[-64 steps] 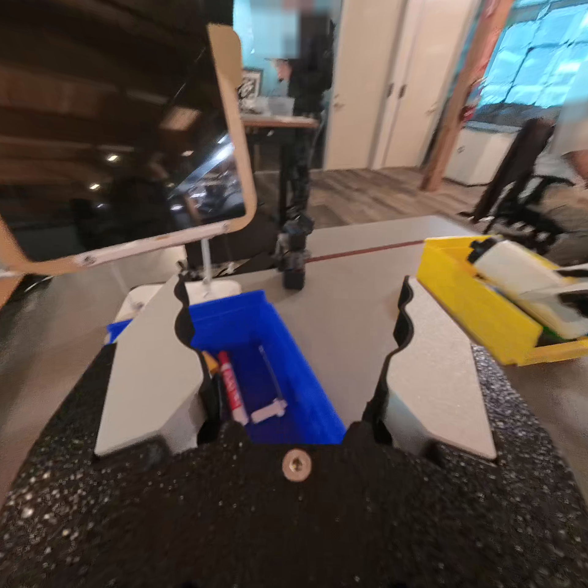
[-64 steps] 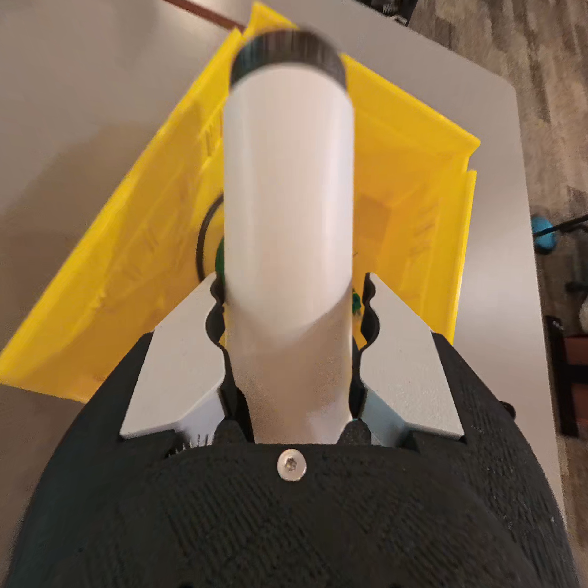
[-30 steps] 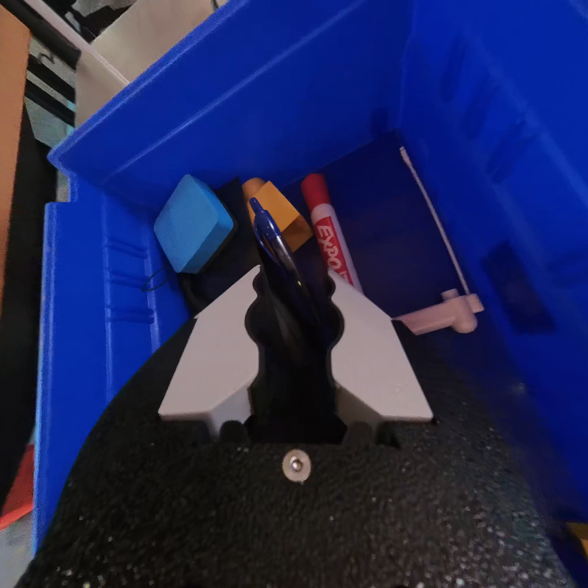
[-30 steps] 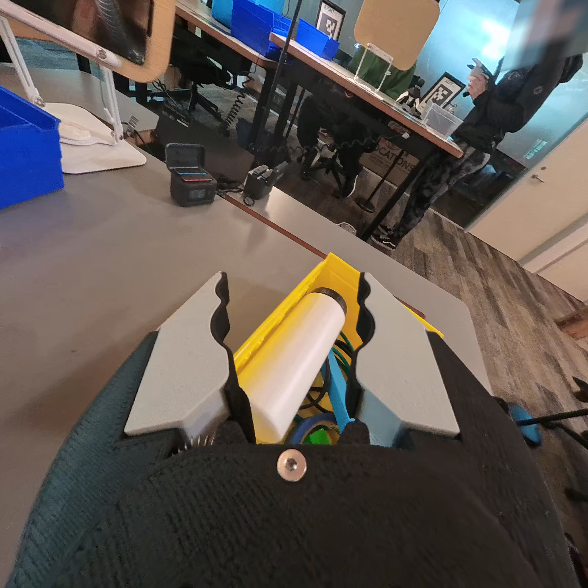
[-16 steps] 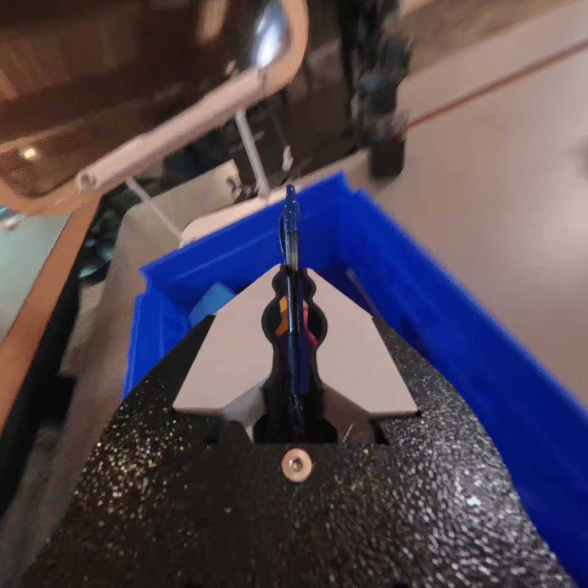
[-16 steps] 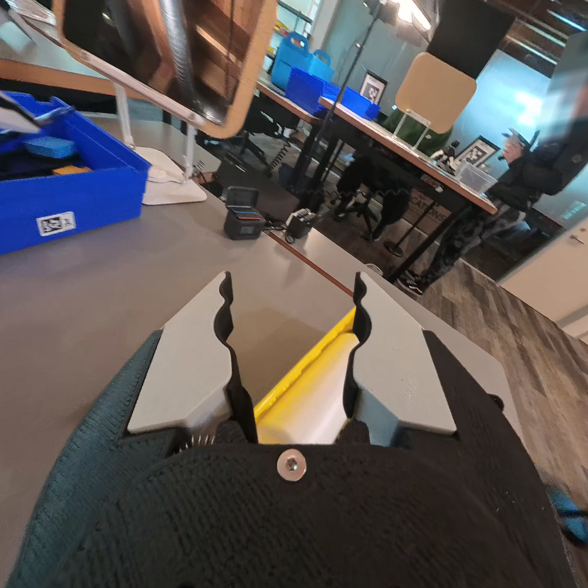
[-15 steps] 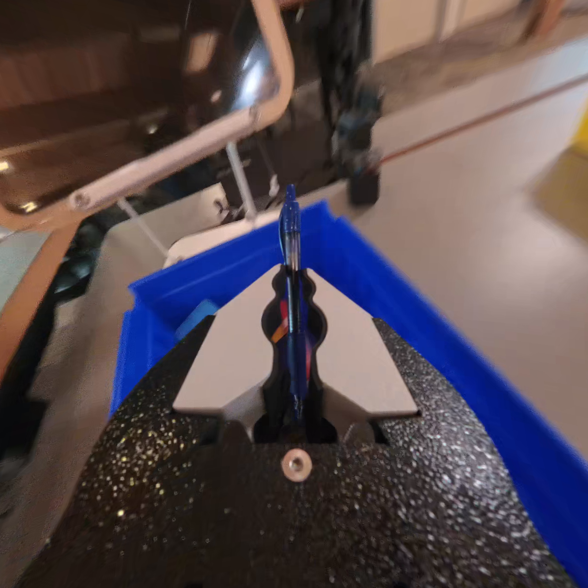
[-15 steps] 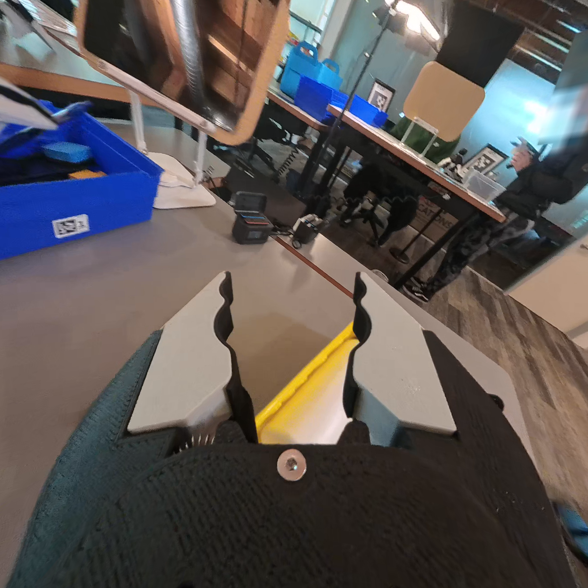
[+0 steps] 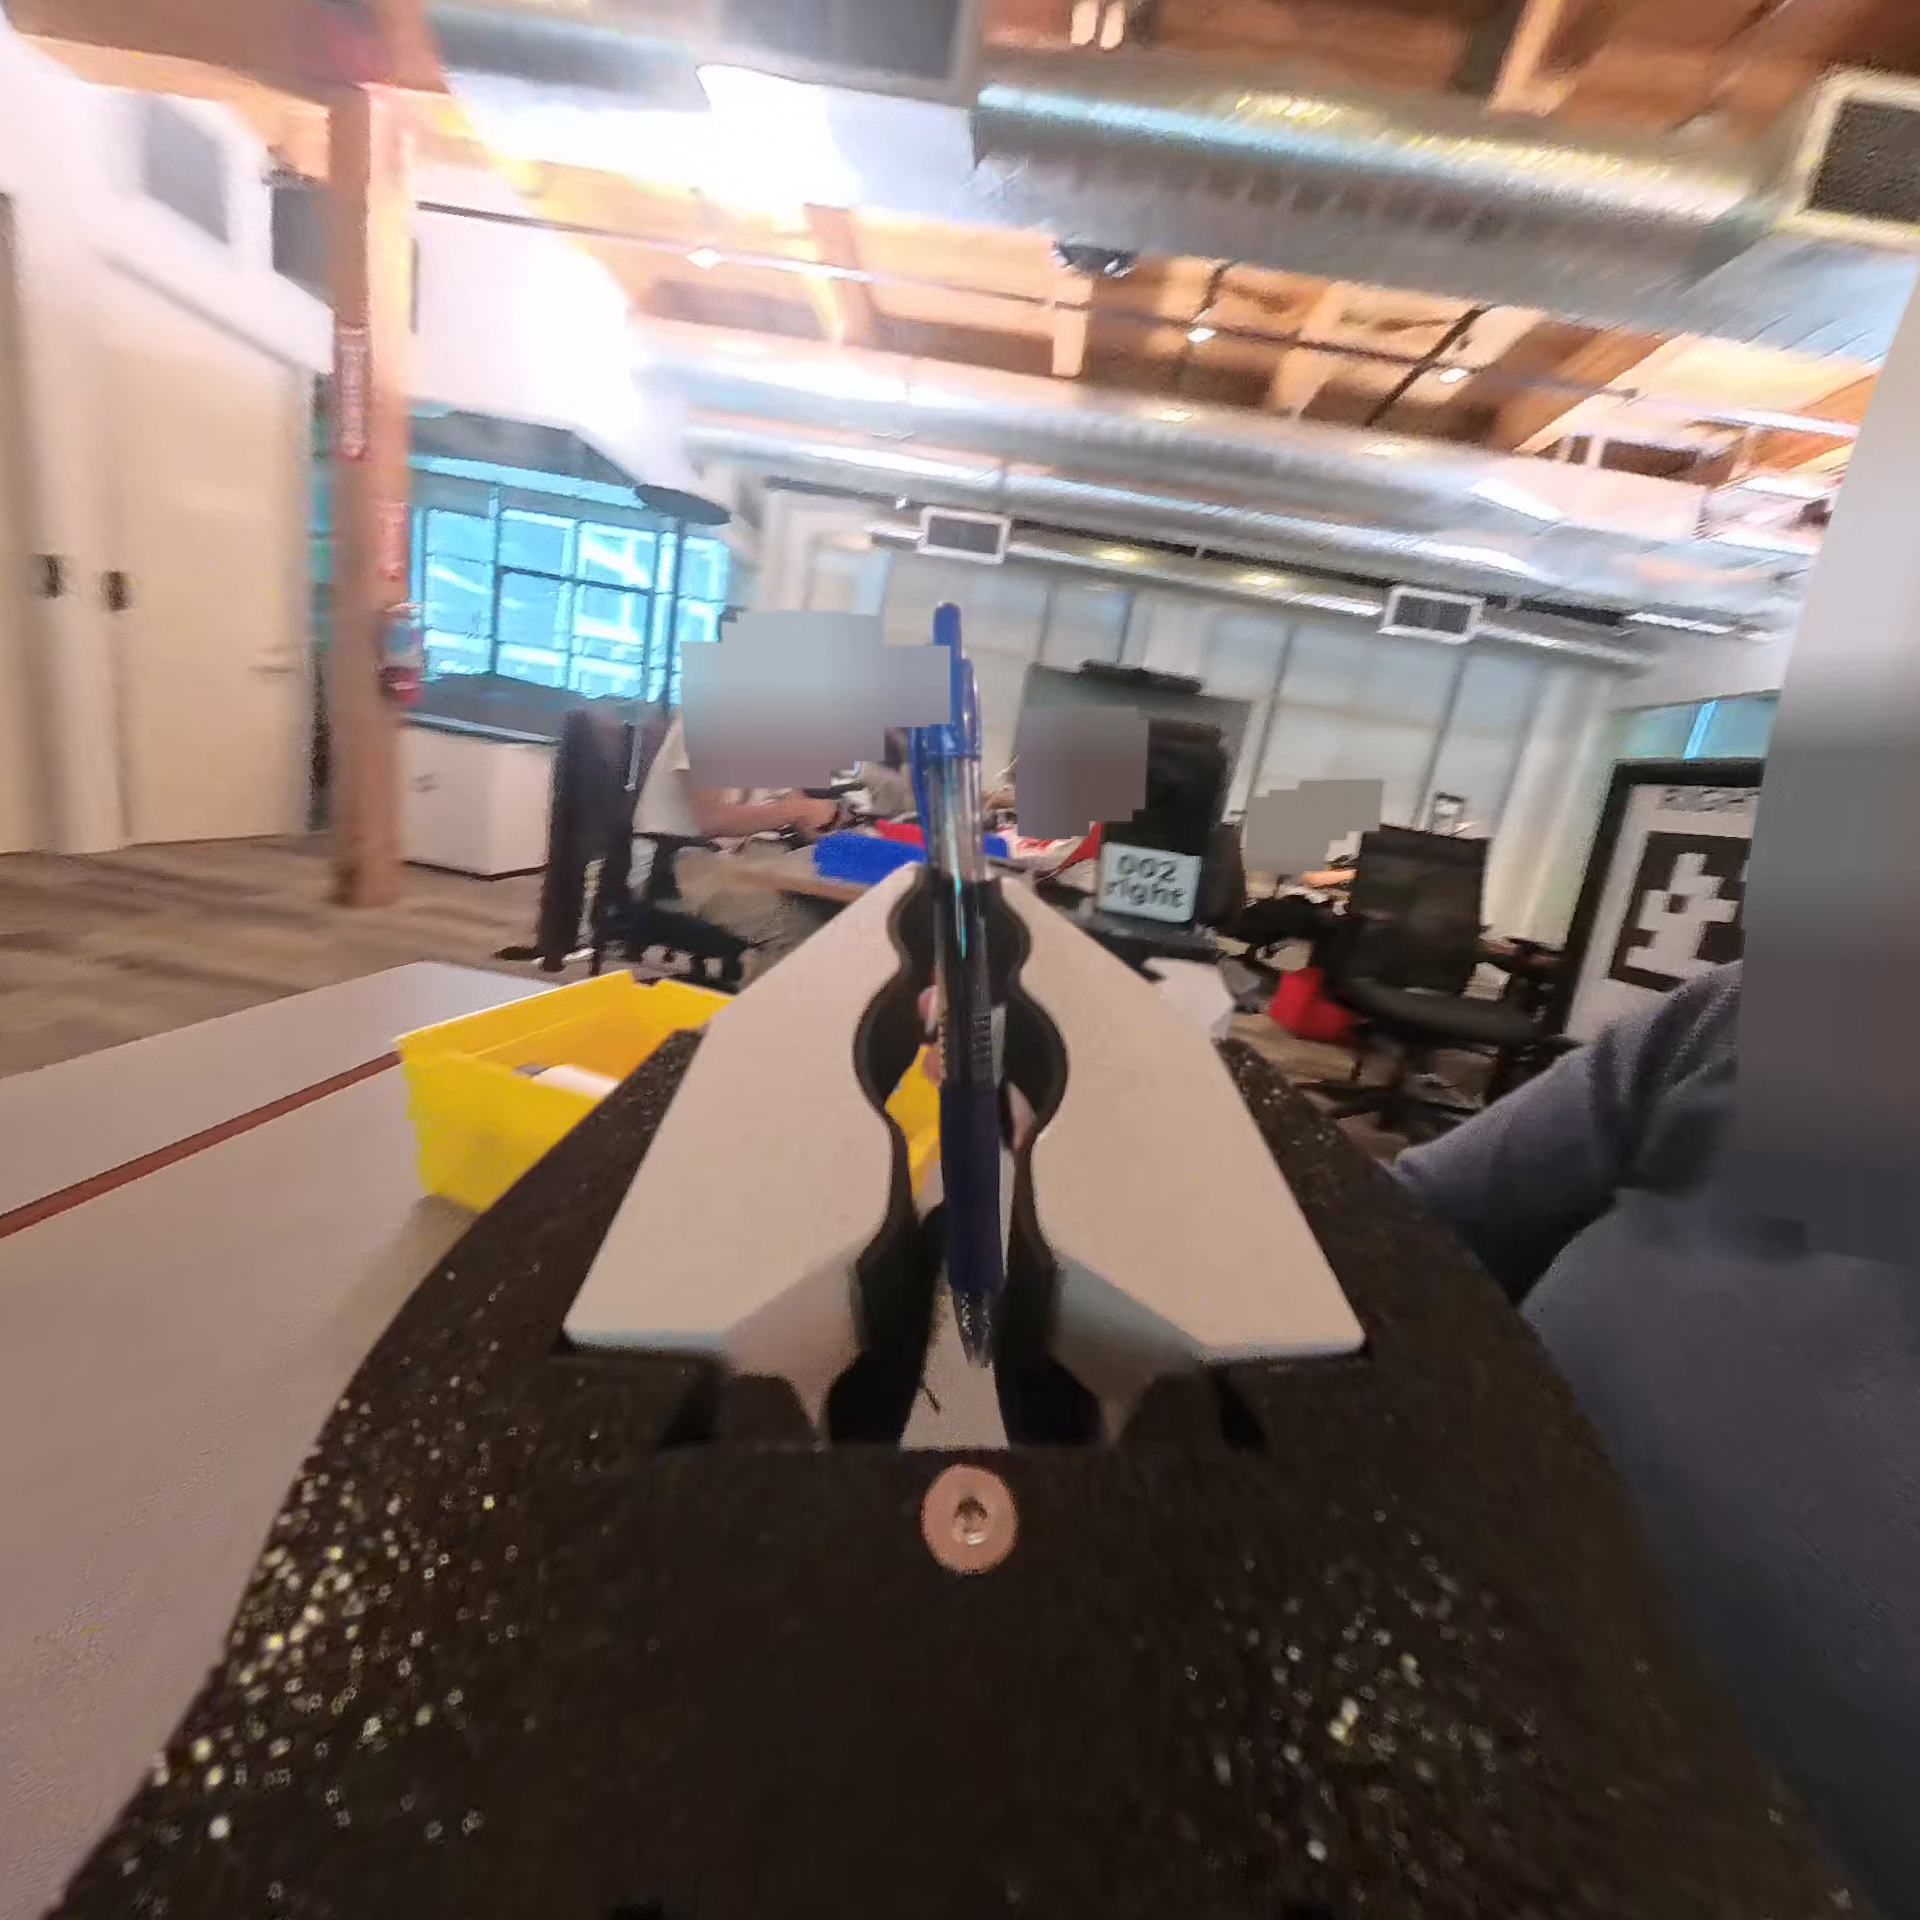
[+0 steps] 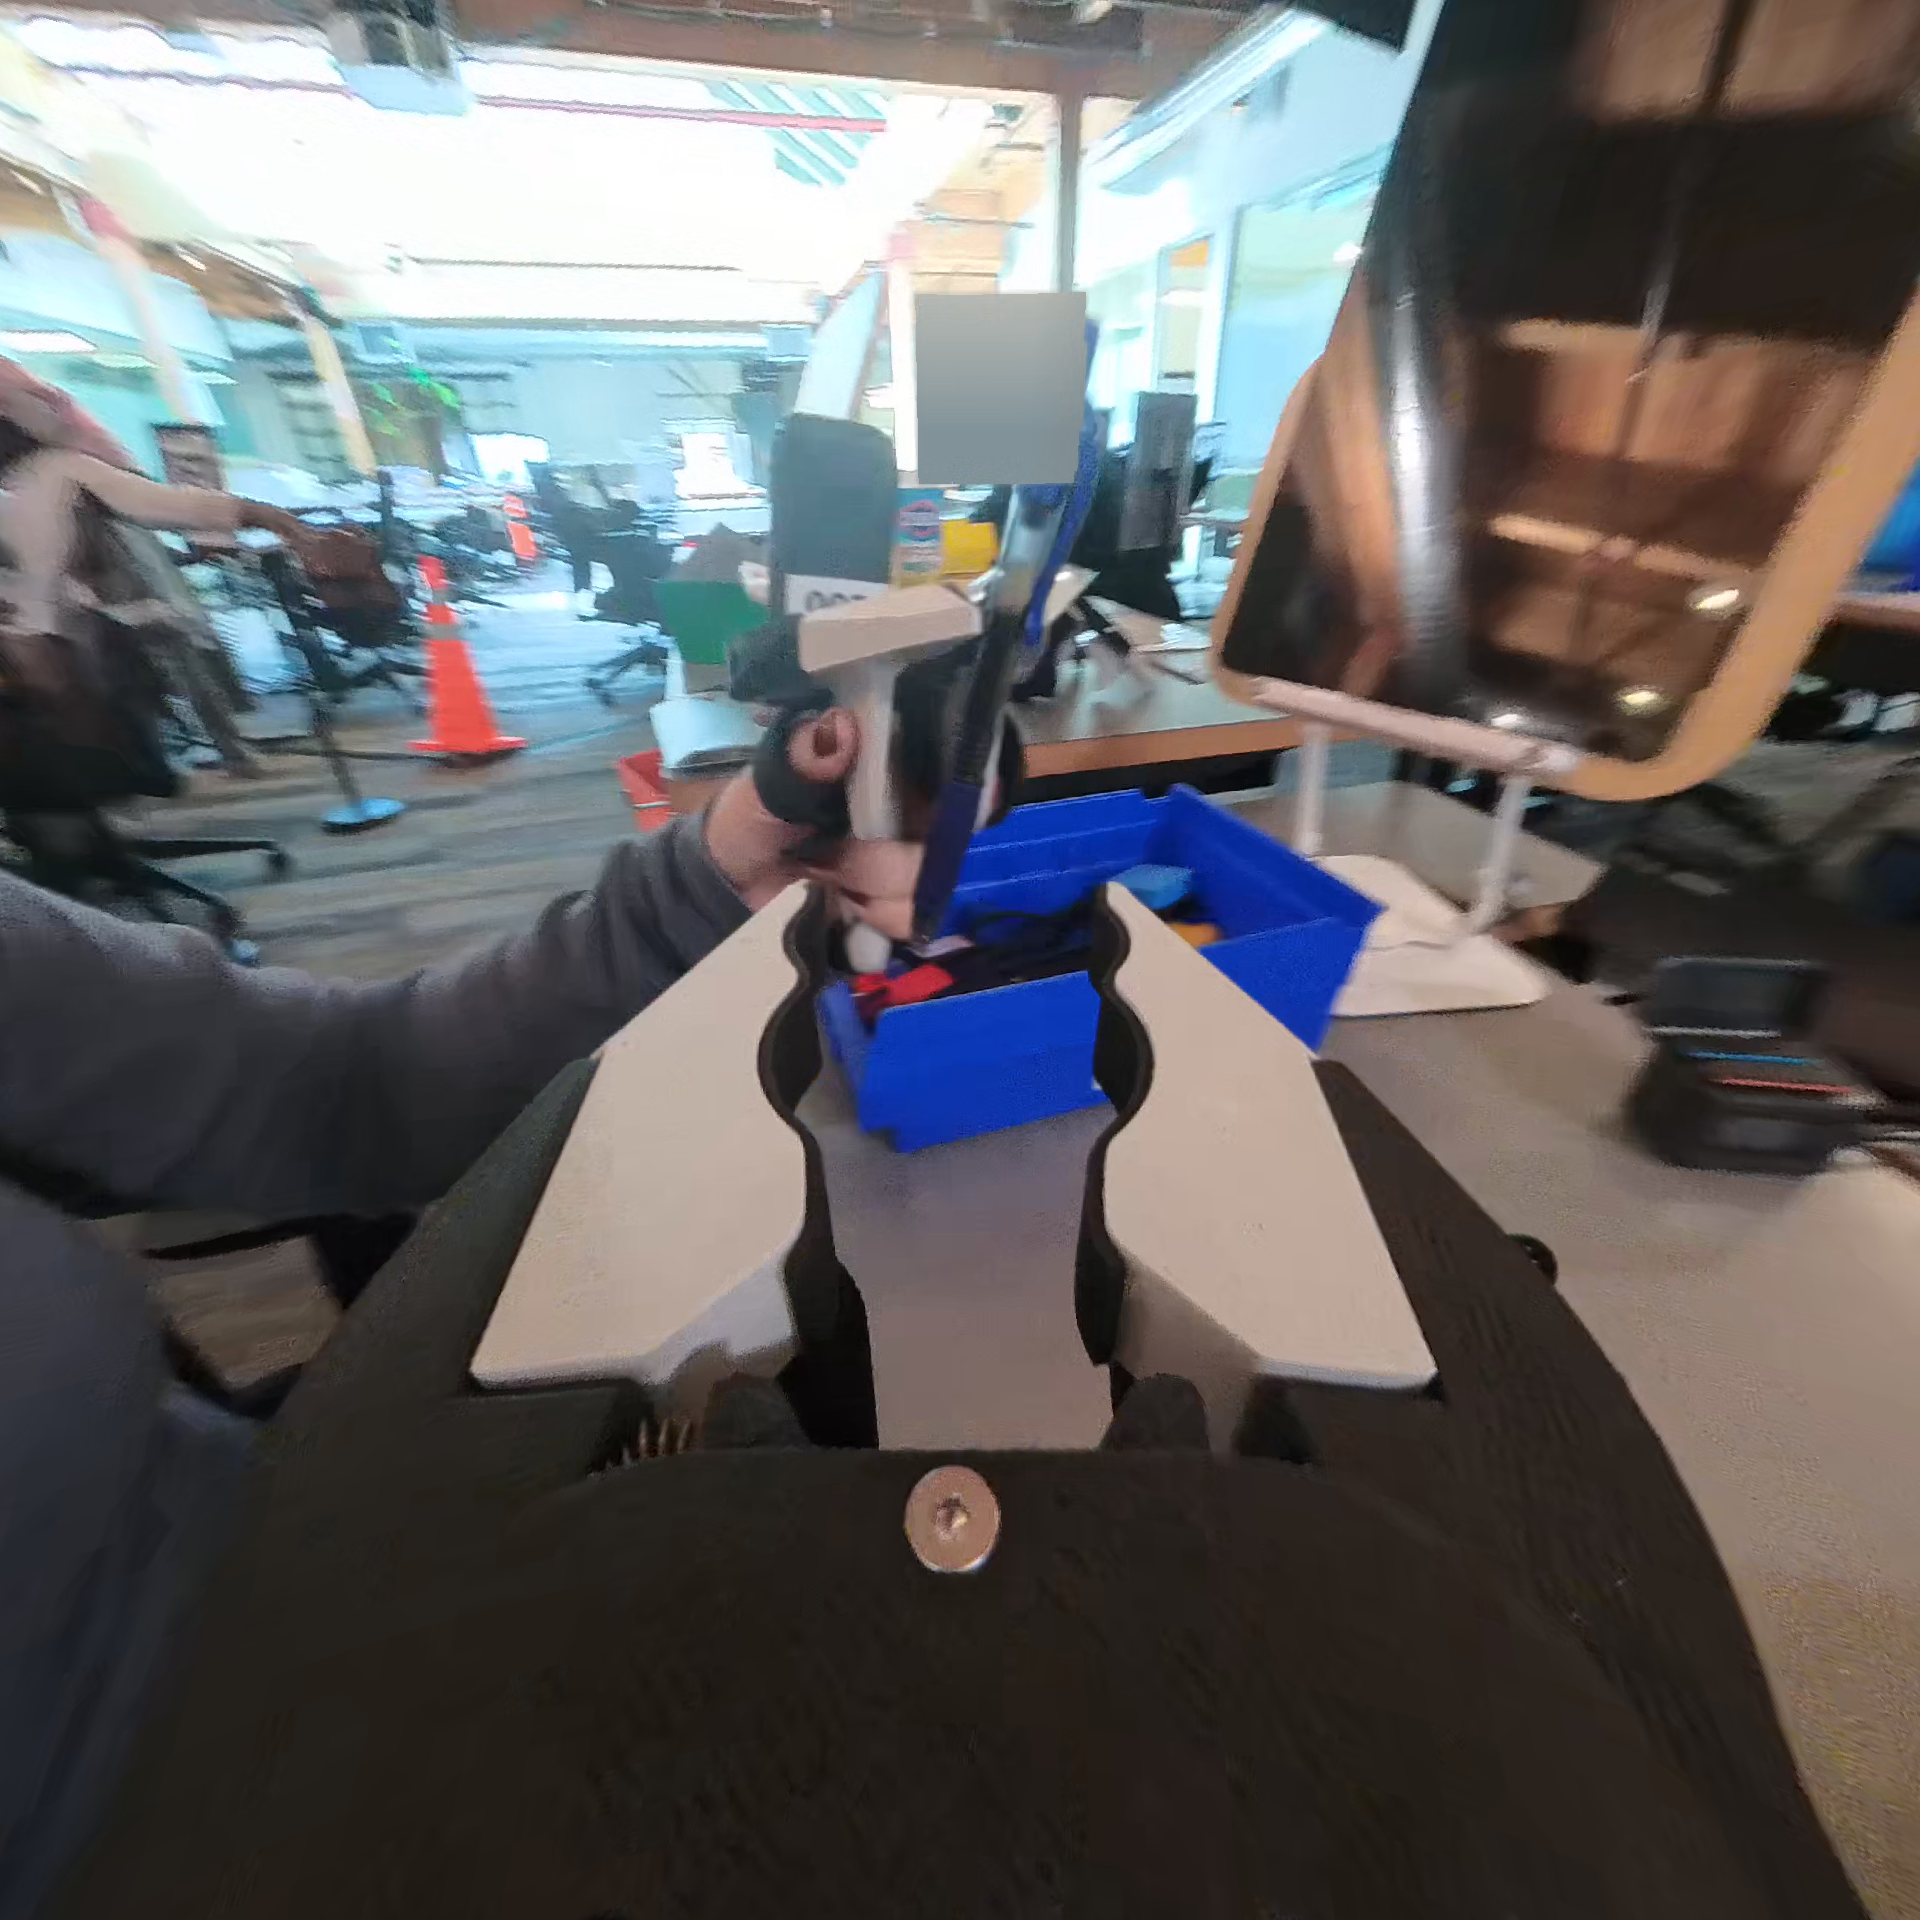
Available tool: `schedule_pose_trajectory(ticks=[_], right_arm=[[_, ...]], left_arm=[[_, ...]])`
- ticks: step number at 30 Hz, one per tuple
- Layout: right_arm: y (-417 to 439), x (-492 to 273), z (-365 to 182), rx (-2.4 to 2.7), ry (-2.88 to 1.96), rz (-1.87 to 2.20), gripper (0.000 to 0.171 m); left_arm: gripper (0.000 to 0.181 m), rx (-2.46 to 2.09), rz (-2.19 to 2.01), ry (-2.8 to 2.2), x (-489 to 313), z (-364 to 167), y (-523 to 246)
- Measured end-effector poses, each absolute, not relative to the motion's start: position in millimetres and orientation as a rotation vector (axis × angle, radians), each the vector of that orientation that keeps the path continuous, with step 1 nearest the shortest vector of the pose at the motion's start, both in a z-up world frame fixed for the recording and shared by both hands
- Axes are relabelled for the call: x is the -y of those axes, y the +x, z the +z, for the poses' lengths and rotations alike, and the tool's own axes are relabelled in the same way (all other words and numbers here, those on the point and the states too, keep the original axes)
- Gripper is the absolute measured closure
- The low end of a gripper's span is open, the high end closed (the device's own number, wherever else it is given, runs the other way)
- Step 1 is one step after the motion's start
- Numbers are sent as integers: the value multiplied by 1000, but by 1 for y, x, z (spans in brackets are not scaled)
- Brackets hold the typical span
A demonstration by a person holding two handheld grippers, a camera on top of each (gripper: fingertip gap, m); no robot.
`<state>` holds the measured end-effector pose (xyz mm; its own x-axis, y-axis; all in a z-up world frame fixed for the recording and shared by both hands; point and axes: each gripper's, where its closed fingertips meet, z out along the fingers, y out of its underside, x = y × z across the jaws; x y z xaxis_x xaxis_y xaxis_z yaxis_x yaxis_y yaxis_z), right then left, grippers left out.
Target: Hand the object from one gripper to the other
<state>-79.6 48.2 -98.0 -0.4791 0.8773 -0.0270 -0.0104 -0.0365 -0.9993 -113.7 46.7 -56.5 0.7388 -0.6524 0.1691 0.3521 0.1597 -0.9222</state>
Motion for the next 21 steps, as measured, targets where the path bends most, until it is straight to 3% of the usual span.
schedule_pose_trajectory(ticks=[5, 8, 10, 13, 16, 21], right_arm=[[-91, -33, -122, 1618, -1043, 1651, 125], [-92, -32, -121, 1598, -1059, 1700, 140], [-91, -36, -123, 1603, -1055, 1687, 160], [-93, -47, -126, 1608, -1049, 1612, 161], [-92, -61, -125, 1588, -1017, 1519, 162], [-97, -108, -135, 1583, -880, 860, 162]], left_arm=[[174, -338, -750, -1160, -58, -62, -83], [174, -341, -747, -1171, -64, -69, -75], [174, -324, -771, -1185, -68, -72, -74], [174, -287, -784, -1196, -71, -74, -75], [140, -250, -745, -1231, -76, -75, -82], [117, -257, -563, -1308, -79, -78, -95]])
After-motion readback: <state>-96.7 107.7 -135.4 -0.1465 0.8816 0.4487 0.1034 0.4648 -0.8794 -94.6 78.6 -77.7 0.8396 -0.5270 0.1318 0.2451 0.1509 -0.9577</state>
